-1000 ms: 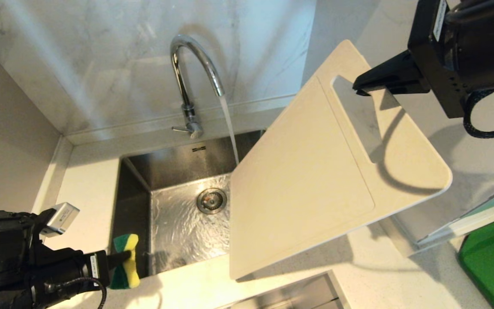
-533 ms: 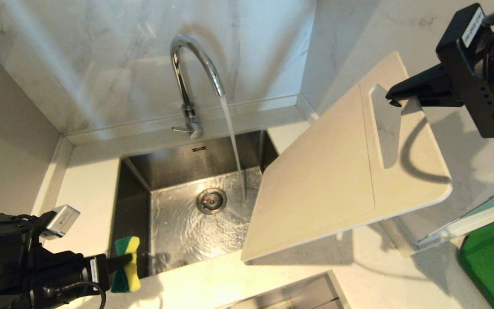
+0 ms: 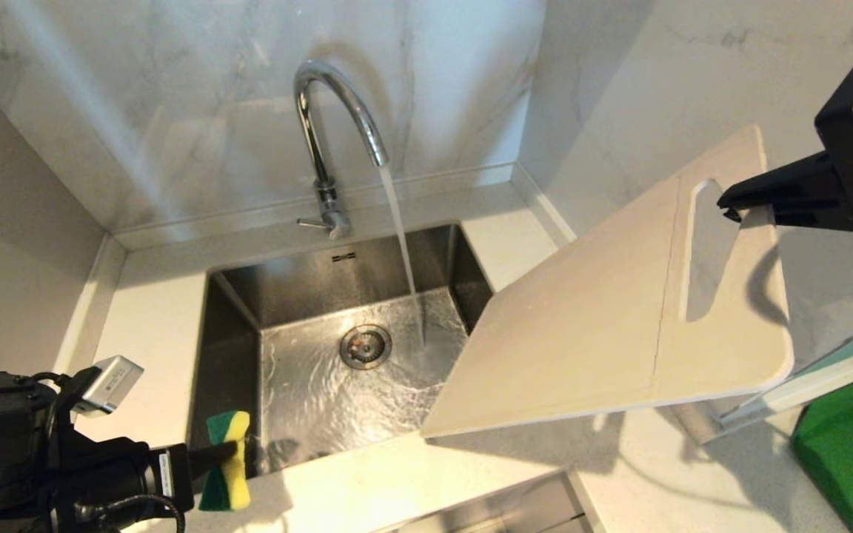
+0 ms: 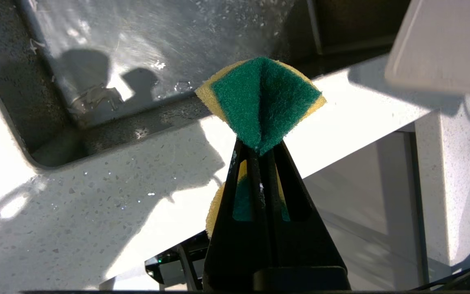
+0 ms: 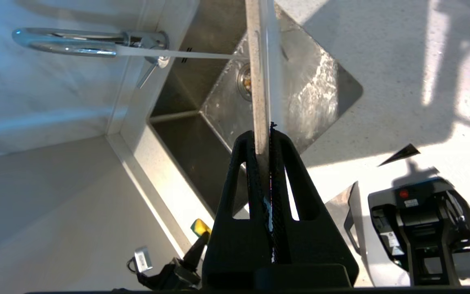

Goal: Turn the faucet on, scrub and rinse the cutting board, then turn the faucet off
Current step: Put down the cutting board

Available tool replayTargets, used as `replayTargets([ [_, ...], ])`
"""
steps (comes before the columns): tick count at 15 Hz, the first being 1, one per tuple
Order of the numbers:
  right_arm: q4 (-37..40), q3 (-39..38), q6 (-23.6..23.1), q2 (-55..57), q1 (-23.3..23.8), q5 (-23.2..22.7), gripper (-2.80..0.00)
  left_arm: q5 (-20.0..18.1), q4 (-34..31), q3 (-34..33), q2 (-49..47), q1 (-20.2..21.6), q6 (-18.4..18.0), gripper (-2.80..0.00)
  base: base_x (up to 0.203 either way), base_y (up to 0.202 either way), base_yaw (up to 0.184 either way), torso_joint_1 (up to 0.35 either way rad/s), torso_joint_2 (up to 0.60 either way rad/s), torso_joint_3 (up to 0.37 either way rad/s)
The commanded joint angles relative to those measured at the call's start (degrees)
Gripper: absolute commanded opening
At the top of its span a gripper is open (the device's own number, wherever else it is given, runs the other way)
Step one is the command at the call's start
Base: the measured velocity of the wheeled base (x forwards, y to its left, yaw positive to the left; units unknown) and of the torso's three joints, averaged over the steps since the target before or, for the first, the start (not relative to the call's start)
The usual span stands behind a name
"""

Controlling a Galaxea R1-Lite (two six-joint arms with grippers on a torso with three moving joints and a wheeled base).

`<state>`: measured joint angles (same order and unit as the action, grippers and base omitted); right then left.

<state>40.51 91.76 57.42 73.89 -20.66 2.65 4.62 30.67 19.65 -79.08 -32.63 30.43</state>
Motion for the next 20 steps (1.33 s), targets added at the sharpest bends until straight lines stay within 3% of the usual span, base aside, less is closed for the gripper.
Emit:
replayTargets([
  [1, 0.12, -1.86, 0.41, -1.82, 0.35, 0.17, -2.80, 0.04, 0.18, -0.05, 0.15, -0.15, 0.25, -2.80, 0.000, 0.000, 0.000, 0.000, 0.00, 0.000],
  [8, 0.03, -1.77, 0.49, -3.14, 3.90, 1.00, -2.80, 0.04, 0.18, -0.49, 0.24, -0.76, 0.95, -2.80, 0.000, 0.000, 0.000, 0.000, 0.00, 0.000],
  [17, 0.36, -2.55, 9.62, -2.17, 5.53, 2.43, -2.80, -0.05, 0.18, -0.49, -0.02, -1.03, 1.24, -2.80, 0.000, 0.000, 0.000, 0.000, 0.00, 0.000],
  [20, 0.43, -3.24, 10.71, -0.95, 5.45, 6.55, -2.80, -0.05, 0.18, -0.58, -0.02, -1.03, 2.27, -2.80, 0.000, 0.000, 0.000, 0.000, 0.00, 0.000],
])
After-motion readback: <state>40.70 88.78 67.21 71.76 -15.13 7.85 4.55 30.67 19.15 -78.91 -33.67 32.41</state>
